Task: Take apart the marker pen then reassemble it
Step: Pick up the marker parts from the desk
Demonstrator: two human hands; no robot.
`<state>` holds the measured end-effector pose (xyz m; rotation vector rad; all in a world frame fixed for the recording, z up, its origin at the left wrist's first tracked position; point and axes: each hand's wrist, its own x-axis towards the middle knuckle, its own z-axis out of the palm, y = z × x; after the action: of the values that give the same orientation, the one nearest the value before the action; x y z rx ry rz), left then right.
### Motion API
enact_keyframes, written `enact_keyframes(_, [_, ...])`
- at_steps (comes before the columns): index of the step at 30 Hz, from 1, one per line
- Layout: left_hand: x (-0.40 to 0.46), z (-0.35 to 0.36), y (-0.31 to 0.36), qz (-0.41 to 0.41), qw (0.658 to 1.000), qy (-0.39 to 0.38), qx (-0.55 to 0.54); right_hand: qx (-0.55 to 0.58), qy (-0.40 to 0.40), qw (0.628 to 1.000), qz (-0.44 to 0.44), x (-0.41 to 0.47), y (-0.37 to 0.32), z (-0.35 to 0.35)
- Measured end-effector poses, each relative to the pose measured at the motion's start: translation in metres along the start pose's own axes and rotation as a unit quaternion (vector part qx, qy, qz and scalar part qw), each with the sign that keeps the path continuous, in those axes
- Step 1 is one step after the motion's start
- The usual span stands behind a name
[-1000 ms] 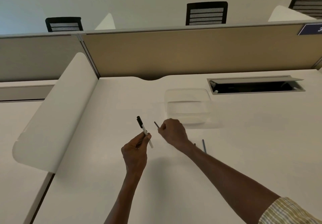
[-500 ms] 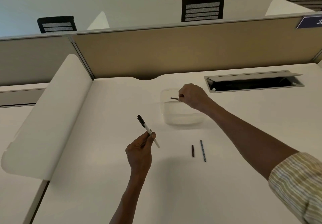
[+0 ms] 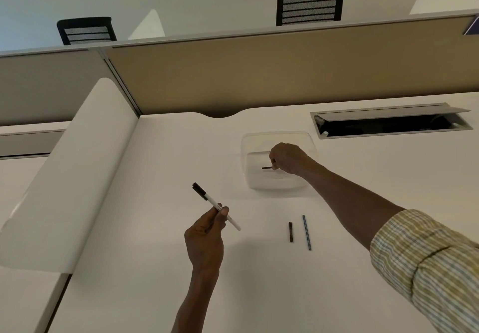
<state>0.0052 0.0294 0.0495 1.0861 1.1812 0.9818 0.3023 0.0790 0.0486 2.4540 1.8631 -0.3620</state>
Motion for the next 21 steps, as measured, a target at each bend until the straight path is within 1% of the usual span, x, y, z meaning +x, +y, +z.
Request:
enact_keyframes(3, [-0.001,-0.001,0.000,-0.009,1.000,0.001,-0.023,0.003,0.031,1.000,-0.002,0.000,0.006,-0.001])
enact_keyframes(5, [-0.002,-0.002,0.000,-0.015,0.999,0.002,-0.039,0.015,0.076,0.997,-0.004,-0.004,0.003,-0.011])
enact_keyframes(7, [-0.003,-0.002,0.002,-0.019,0.998,0.003,-0.053,0.088,0.132,0.987,0.007,-0.014,-0.005,-0.022])
enact_keyframes(9, [-0.005,-0.002,0.004,-0.024,0.998,0.004,-0.065,0.164,0.182,0.970,0.005,-0.034,-0.017,-0.029])
enact_keyframes(11, [-0.006,-0.001,0.005,-0.031,0.997,0.003,-0.077,0.229,0.213,0.950,-0.010,-0.058,-0.033,-0.027])
enact_keyframes(13, [-0.010,0.000,0.006,-0.038,0.995,0.004,-0.090,0.296,0.204,0.933,-0.025,-0.089,-0.053,-0.018])
enact_keyframes(17, [-0.020,0.001,0.007,-0.045,0.993,0.002,-0.110,0.429,0.099,0.897,-0.019,-0.144,-0.093,0.013])
enact_keyframes(19, [-0.025,0.000,0.007,-0.050,0.992,0.001,-0.118,0.473,0.062,0.879,-0.002,-0.162,-0.107,0.029])
enact_keyframes(21, [-0.031,0.000,0.006,-0.060,0.989,-0.004,-0.132,0.496,0.056,0.867,0.006,-0.173,-0.115,0.040])
